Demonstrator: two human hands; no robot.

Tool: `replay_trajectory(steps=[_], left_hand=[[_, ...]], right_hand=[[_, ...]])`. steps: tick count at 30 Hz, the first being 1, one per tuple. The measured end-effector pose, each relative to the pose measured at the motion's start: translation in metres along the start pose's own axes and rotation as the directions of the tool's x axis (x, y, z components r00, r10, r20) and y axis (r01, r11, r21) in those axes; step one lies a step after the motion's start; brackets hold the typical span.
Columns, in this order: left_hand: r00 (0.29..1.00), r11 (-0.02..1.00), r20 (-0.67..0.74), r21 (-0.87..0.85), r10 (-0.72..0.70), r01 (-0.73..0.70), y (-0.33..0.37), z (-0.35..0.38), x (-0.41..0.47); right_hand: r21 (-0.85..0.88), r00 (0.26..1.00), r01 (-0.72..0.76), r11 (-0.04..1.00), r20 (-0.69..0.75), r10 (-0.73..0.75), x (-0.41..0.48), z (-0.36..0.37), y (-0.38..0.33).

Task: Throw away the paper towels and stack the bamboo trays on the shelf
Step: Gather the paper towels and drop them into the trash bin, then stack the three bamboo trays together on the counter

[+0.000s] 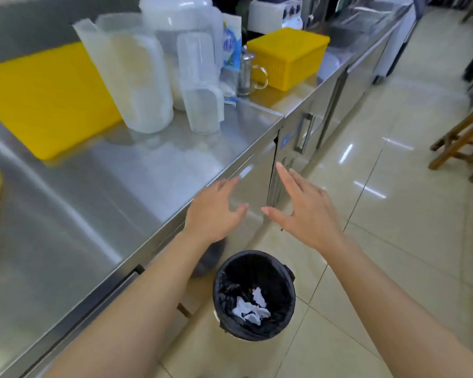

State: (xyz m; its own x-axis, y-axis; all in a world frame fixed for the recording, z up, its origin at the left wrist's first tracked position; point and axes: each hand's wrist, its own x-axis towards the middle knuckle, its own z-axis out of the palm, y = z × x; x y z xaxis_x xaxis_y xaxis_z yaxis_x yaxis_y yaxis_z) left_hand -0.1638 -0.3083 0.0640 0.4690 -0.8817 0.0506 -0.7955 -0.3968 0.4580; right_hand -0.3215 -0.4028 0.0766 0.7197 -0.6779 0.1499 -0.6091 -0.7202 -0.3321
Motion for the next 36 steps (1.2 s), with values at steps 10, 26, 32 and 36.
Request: replay_trajectory(steps=[10,26,32,36], left_hand=[[0.963,0.981,-0.196,0.024,-0.185,0.193,-0.099,-0.123,-0.055],[0.709,0.774,-0.375,-0.040,-0.597,0.632,-0.308,-0.269,-0.230],[0.640,0.712,-0.400,-0.048,-0.656,0.700,-0.345,-0.277,-0.253],[0.622,0.683,-0.358,-0.064,-0.697,0.728,-0.364,-0.270,-0.252]], right_hand=[[-0.041,0.969,0.246,0.969,-0.031,-0.247,0.050,-0.014,-0.149],[0.102,0.831,0.540,0.836,0.097,-0.548,0.081,0.088,-0.426],[0.105,0.780,0.595,0.797,0.166,-0.604,0.089,0.113,-0.475],[0.083,0.777,0.586,0.806,0.223,-0.588,0.101,0.139,-0.486]])
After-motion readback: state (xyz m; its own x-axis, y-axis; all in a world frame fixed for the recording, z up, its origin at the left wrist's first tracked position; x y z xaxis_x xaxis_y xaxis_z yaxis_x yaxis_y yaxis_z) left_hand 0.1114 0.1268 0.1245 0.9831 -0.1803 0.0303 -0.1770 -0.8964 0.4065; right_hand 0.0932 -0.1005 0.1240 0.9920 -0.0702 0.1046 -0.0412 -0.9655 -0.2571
